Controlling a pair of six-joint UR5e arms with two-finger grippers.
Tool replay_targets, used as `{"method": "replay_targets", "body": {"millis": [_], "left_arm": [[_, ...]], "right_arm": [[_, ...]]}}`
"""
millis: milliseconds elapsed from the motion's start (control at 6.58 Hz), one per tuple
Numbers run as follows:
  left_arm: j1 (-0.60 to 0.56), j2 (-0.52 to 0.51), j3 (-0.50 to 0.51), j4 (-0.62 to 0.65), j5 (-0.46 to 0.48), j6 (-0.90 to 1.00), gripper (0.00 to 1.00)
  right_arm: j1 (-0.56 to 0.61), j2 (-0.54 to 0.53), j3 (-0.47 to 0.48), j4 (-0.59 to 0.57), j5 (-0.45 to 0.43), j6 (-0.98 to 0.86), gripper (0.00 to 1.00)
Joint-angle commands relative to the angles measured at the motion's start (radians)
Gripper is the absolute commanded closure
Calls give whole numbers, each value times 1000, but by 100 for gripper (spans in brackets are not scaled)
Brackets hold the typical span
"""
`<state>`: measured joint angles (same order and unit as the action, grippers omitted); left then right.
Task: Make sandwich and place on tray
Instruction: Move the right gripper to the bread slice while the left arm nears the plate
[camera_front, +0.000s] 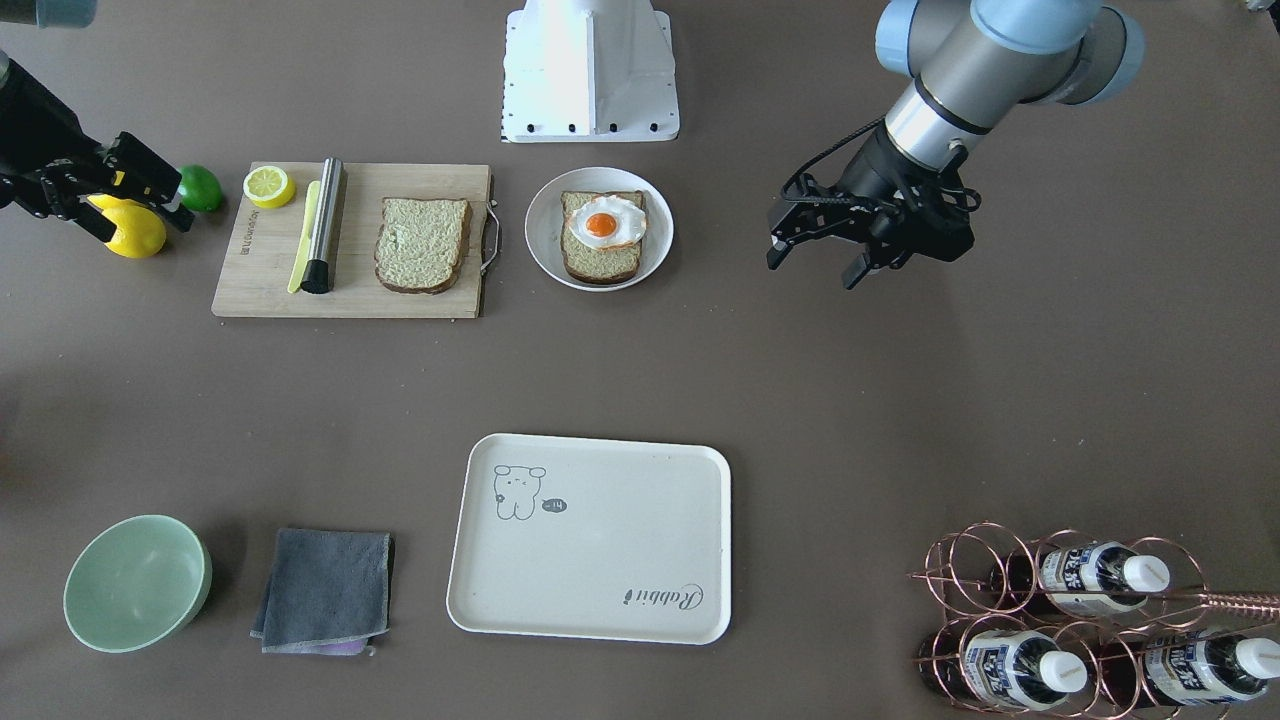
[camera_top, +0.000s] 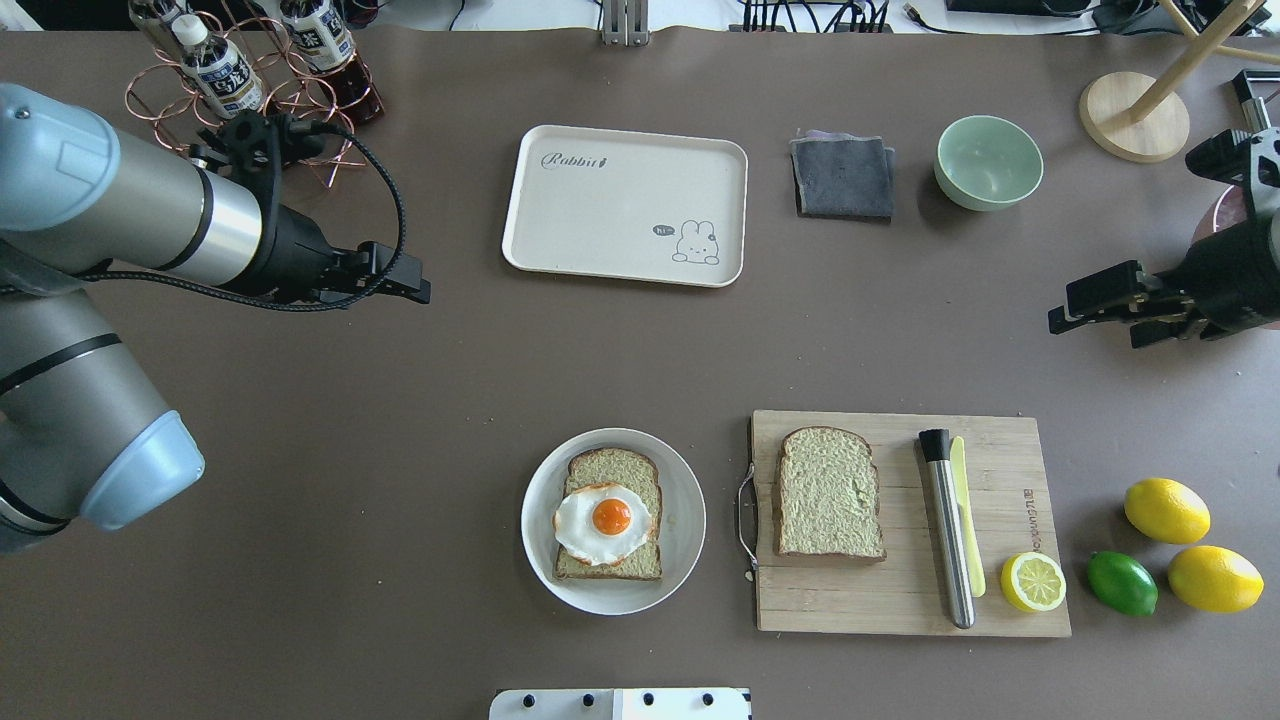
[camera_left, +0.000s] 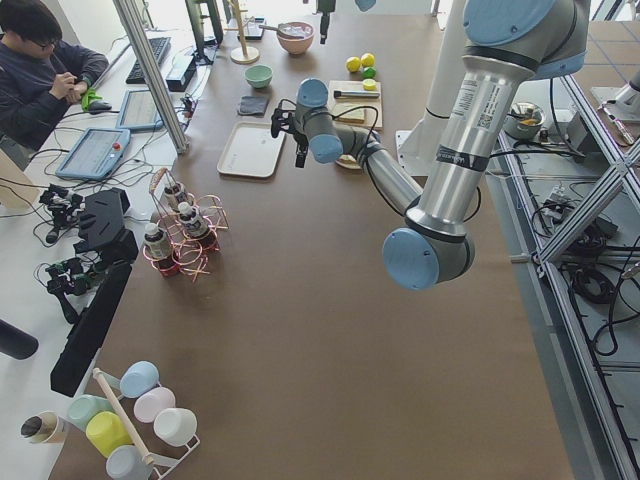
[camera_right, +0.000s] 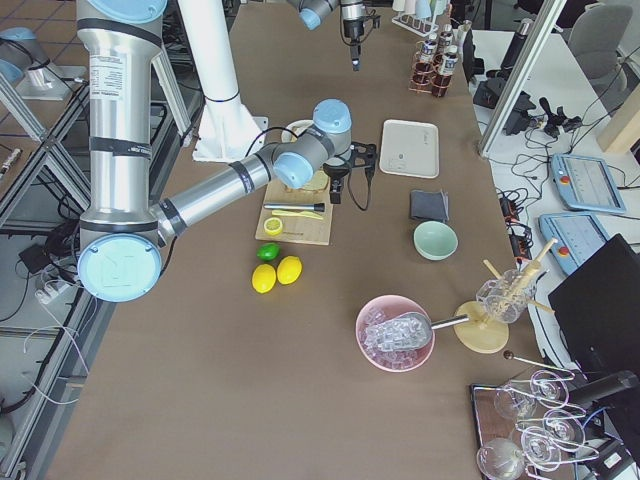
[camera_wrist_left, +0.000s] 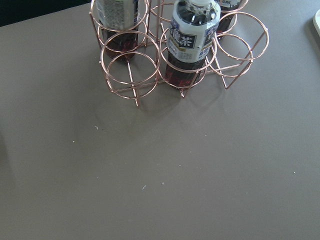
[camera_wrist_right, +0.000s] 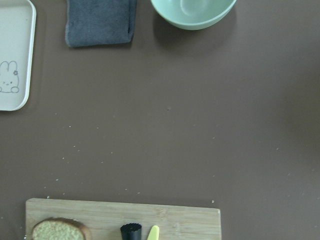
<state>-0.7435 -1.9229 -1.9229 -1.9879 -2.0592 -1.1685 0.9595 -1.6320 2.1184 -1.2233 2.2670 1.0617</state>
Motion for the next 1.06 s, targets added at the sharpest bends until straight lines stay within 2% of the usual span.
{"method": "replay_targets", "body": {"millis": [0,152,304,456,608,759,911], "left_arm": [[93,-34,-1,-20,86,-71,2],[114,-47,1,-20,118,-72,2],[128,-50,2,-20,138,-77,2],[130,-50,2,-20,143,-77,2],[130,-50,2,-20,143,-77,2],[130,-50,1,-20,143,-77,2],[130,-50,1,-20,143,-76,2]], "right_arm": [[-263,-41,14,187,-225,298,1],[-403,-43,26,189,-374,396,2],[-495,-45,26,191,-455,423,2],[-565,-45,26,195,-518,457,7],[-620,-39,25,195,-584,477,27],[-640,-34,17,195,-589,474,39],[-665,-34,6,195,-616,469,41]]}}
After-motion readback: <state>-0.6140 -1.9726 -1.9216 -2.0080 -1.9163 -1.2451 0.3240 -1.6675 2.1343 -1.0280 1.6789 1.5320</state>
